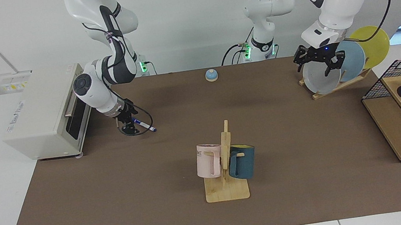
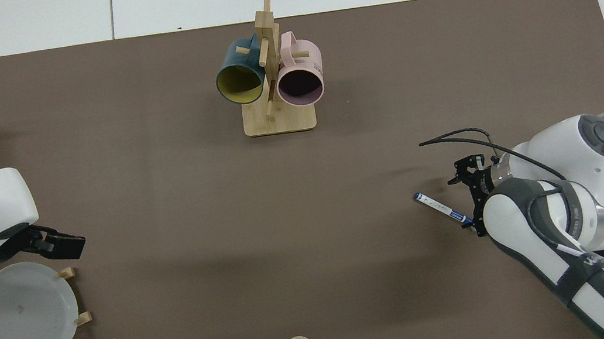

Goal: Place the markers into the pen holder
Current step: 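Lower the right gripper onto the marker and close it around it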

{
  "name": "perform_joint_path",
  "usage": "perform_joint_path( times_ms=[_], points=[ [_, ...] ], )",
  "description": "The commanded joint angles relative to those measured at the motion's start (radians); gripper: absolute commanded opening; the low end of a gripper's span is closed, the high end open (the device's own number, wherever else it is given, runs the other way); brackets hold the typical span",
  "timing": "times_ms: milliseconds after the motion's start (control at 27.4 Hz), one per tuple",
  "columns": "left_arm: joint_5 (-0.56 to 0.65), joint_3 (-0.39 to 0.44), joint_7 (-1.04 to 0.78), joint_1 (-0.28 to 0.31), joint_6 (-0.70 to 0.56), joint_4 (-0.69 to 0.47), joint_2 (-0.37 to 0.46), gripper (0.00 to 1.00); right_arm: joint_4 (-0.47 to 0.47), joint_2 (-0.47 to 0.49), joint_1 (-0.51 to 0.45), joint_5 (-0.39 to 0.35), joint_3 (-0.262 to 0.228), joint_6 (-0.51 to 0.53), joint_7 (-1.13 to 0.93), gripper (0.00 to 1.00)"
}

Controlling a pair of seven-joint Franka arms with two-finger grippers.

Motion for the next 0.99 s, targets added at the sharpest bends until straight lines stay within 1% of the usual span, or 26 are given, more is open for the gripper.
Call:
perform_joint_path(
  times_ms=[0, 219, 402, 731, 877, 951],
  points=[
    [-0.012, 0.005, 0.043, -0.002, 0.023, -0.067, -0.056, 1.00, -0.058, -0.038, -0.005, 0.023, 0.006, 0.035, -0.013, 1.00],
    [-0.012, 0.004, 0.058, -0.002, 0.019, -0.070, -0.056, 1.00, -0.082, -0.037, -0.019, 0.023, 0.006, 0.048, -0.063, 1.00],
    [-0.012, 0.004, 0.058, -0.009, 0.016, -0.070, -0.058, 1.00, -0.120, -0.035, -0.010, 0.023, 0.006, 0.110, -0.066, 1.00],
    [-0.012, 0.005, 0.060, -0.015, 0.014, -0.072, -0.059, 1.00, -0.122, -0.035, -0.012, 0.023, 0.006, 0.111, -0.079, 0.99],
    [-0.012, 0.004, 0.058, -0.015, 0.014, -0.072, -0.058, 1.00, -0.122, -0.035, -0.013, 0.023, 0.006, 0.111, -0.088, 0.90],
    [-0.012, 0.004, 0.058, -0.015, 0.014, -0.072, -0.058, 1.00, -0.122, -0.034, -0.013, 0.023, 0.006, 0.111, -0.096, 0.80]
  ],
)
